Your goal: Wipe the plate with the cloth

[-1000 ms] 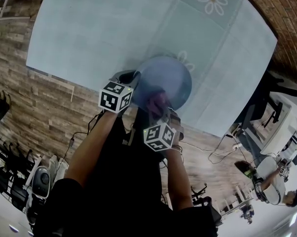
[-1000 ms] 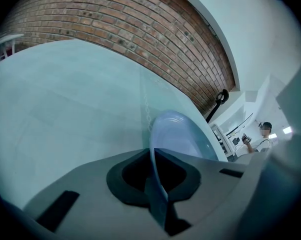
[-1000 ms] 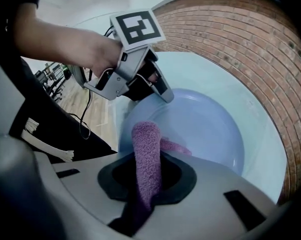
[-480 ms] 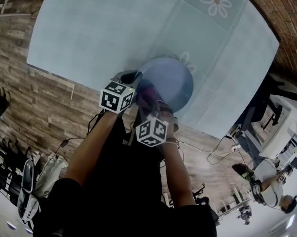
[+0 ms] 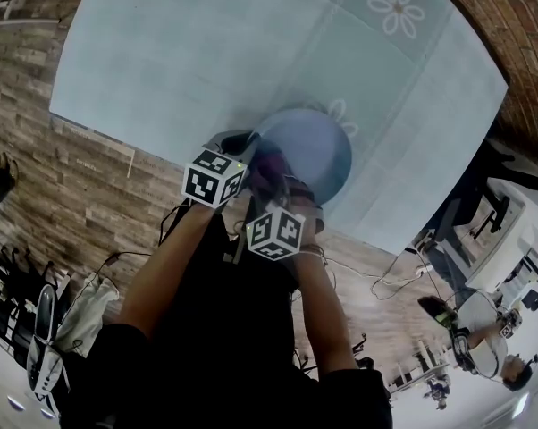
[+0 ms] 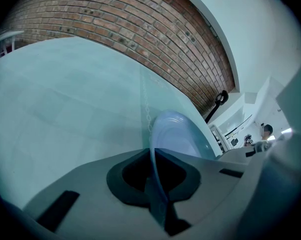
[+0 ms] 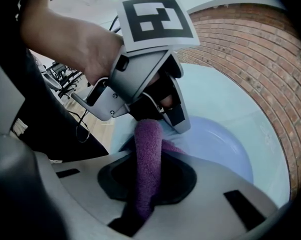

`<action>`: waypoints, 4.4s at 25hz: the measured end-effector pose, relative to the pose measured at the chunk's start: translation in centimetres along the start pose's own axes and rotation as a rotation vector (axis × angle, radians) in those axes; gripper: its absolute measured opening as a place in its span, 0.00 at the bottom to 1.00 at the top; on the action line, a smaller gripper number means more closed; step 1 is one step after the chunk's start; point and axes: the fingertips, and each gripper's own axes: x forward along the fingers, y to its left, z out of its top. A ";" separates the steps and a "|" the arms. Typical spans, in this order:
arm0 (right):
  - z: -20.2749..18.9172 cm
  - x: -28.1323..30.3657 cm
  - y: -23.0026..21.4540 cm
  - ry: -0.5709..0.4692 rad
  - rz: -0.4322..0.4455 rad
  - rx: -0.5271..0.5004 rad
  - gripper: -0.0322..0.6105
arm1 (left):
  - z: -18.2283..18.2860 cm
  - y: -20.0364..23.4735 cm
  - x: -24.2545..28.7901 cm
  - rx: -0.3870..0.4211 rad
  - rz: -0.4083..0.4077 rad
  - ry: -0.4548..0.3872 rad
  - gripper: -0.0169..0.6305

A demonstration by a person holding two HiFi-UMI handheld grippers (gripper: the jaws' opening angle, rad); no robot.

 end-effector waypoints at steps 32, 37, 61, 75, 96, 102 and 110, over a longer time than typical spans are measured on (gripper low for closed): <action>-1.3 0.0 -12.6 -0.007 -0.253 -0.028 0.14 | -0.1 0.4 -0.2 -0.004 0.003 0.000 0.10; -1.4 -0.2 -8.6 -0.011 -0.216 -0.047 0.14 | 0.2 0.3 -0.2 -0.005 0.002 -0.002 0.10; -3.7 -1.6 1.5 -0.023 0.107 -0.020 0.14 | 0.0 0.4 0.0 -0.018 -0.019 0.011 0.10; -3.7 -1.3 -5.8 -0.029 0.039 -0.074 0.14 | 0.0 0.5 -0.1 -0.015 -0.013 0.009 0.10; -5.4 -1.6 -14.1 0.044 -0.190 -0.067 0.14 | -0.1 0.3 -0.1 -0.010 0.000 0.000 0.10; -7.6 -2.7 -13.5 0.117 -0.247 0.000 0.14 | 0.0 0.6 -0.2 -0.013 -0.001 0.001 0.10; -10.4 -4.2 -10.2 0.189 -0.280 0.109 0.14 | -0.1 0.5 -0.2 -0.019 -0.008 0.006 0.10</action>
